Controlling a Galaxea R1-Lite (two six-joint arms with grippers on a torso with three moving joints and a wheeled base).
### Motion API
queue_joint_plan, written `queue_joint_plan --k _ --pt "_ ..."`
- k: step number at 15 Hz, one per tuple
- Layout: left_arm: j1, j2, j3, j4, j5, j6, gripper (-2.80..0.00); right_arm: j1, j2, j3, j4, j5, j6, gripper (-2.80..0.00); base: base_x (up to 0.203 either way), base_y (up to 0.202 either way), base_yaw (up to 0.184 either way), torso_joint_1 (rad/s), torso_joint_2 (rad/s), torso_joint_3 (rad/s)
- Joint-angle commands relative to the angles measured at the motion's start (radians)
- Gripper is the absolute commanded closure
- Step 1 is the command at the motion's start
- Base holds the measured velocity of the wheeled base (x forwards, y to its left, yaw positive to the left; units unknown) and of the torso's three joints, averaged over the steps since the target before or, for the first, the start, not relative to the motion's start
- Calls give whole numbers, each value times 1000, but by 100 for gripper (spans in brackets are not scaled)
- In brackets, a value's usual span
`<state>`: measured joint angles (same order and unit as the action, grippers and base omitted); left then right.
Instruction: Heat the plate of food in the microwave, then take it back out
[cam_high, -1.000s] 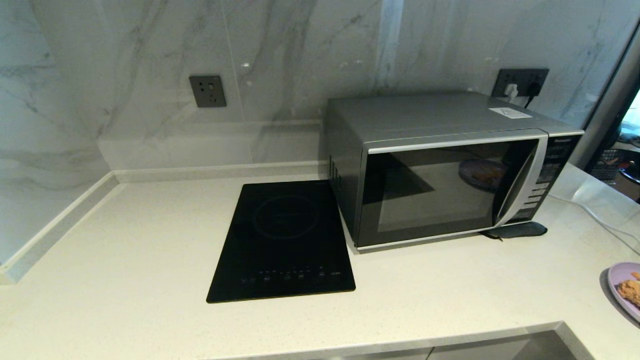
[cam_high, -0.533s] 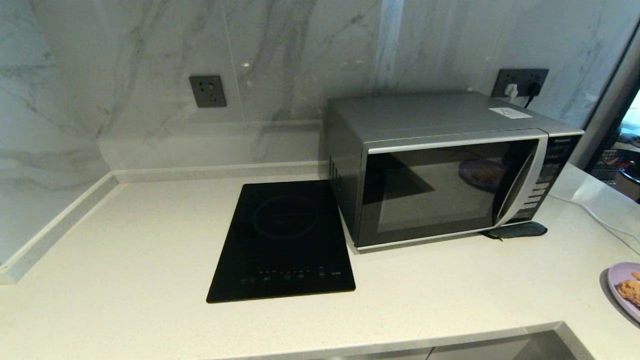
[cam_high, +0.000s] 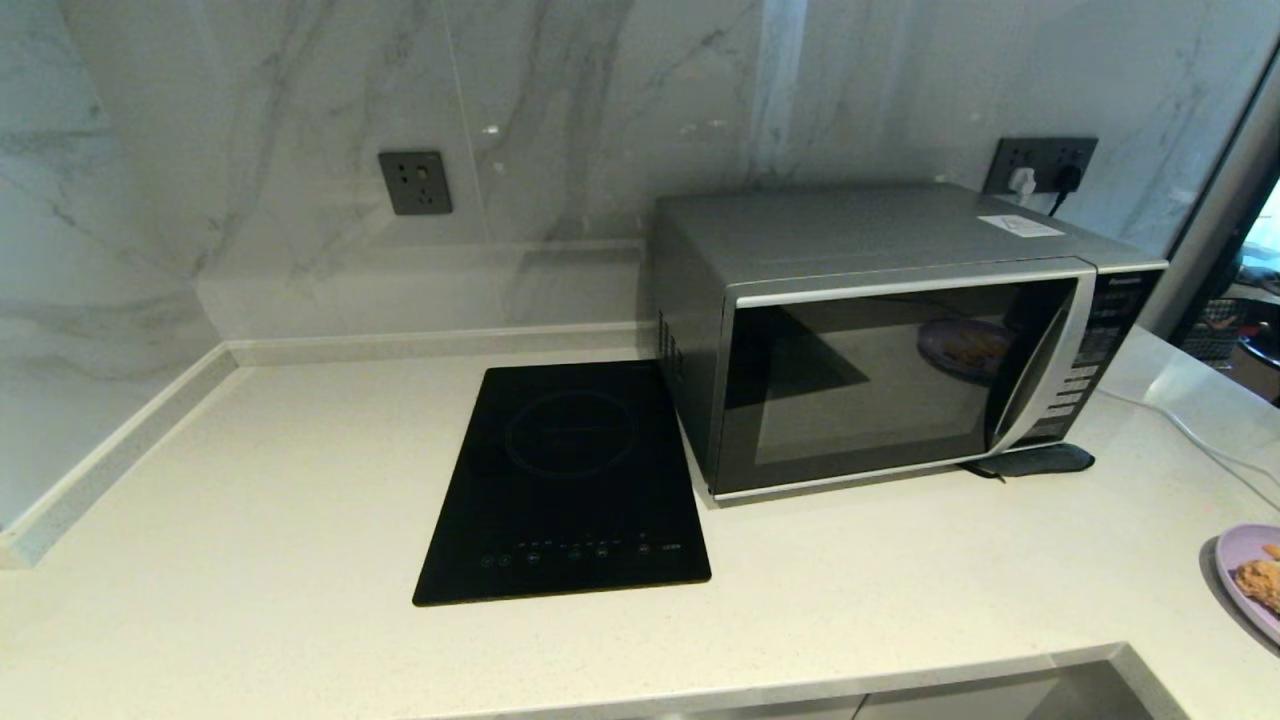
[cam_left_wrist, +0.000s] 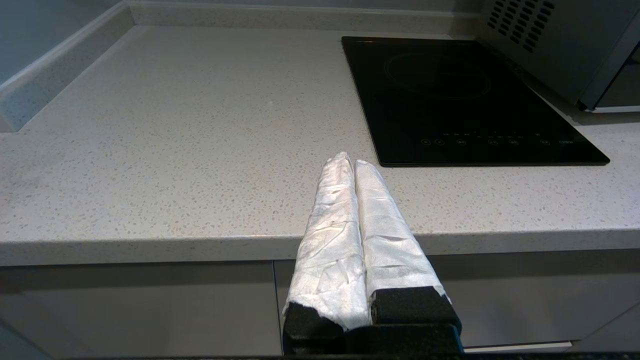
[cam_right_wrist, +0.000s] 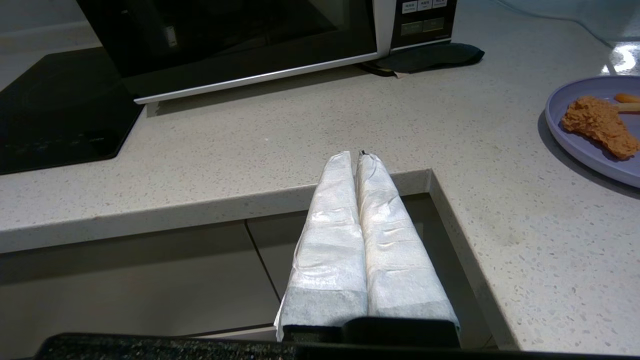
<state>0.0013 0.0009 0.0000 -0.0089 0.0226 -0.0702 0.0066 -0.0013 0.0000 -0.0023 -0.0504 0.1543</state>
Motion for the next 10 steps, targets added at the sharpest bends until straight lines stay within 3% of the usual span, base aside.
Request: queue_joint_plan --k 1,10 --pt "0 1 0 0 0 0 0 0 1 2 -1 0 1 0 0 0 0 0 0 0" --pt "0 1 0 0 0 -2 0 0 1 2 -1 0 1 0 0 0 0 0 0 0"
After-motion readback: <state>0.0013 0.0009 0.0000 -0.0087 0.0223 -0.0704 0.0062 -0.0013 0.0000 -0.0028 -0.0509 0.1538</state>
